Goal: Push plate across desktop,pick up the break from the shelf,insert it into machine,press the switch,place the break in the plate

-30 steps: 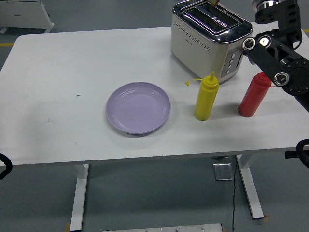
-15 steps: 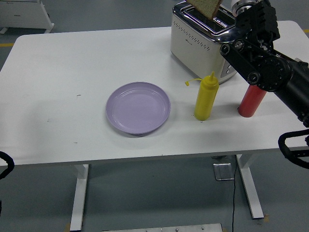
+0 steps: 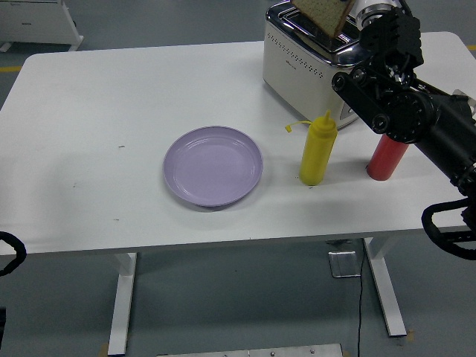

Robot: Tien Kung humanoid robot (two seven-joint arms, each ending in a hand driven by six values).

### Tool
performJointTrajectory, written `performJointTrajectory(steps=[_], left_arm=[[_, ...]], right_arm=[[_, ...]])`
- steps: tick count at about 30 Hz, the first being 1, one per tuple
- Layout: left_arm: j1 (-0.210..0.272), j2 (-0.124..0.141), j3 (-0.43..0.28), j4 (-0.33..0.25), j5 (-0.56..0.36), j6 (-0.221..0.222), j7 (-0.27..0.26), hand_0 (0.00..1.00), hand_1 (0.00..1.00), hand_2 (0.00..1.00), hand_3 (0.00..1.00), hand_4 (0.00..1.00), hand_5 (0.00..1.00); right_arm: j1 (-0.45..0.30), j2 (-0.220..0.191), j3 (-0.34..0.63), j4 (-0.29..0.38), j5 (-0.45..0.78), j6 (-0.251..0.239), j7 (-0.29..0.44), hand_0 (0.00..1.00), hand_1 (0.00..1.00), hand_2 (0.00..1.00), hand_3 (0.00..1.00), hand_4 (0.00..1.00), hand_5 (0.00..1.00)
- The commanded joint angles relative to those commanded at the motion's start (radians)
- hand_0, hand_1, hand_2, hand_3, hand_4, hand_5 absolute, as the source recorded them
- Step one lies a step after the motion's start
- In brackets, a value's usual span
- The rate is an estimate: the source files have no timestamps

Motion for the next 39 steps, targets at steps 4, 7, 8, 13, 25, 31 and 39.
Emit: performJointTrajectory(steps=[4,7,8,13,25,31,39], left_arm=[[-0.001,-0.001,0.002,0.001,0.000,0.000,0.000,0.833,0.882,0.894,0.837,0.639,0.998],[0.000,-0.001,0.003,0.002,0.001,-0.001,0.000,0.833,0.883,0.895,0.839,0.639,0.998],[0.000,-0.001,0.003,0.002,0.001,-0.001,0.000,0.833,0.883,0.895,0.839,0.639,0.998],[0.001,-0.002,0.004,0.003,0.001,-0.001,0.000,0.833,0.883,0.898,0.840,0.639,0.998],[0.000,-0.004,0.002,0.004,0.003,-0.004,0.003,0.835,0.886,0.899,0.841,0.641,0.998],[0.001,-0.004,0.000,0.004,0.009,-0.009,0.008,0.835,0.886,0.901,0.840,0.642,0.998],[0.002,-0.004,-0.002,0.002,0.012,-0.013,0.012,0.835,0.887,0.902,0.840,0.644,0.998]], right_arm=[[-0.005,0.005,-0.002,-0.009,0.004,0.001,-0.007,0.315,0.364,0.411,0.412,0.145,0.136],[-0.008,0.007,-0.002,-0.018,-0.001,0.000,-0.012,0.317,0.364,0.411,0.412,0.142,0.135],[-0.009,0.007,-0.002,-0.020,-0.002,-0.001,-0.013,0.317,0.364,0.411,0.412,0.142,0.135],[-0.014,0.007,-0.006,-0.030,-0.019,-0.002,-0.022,0.362,0.398,0.437,0.436,0.160,0.123],[-0.028,-0.001,0.019,-0.040,-0.042,0.128,0.011,0.887,0.879,0.985,0.998,0.801,0.489],[-0.031,-0.014,0.051,-0.039,-0.012,0.167,0.085,0.910,0.891,0.992,0.998,0.849,0.544],[-0.035,-0.030,0.068,-0.036,0.014,0.190,0.113,0.919,0.898,0.998,0.998,0.859,0.559]])
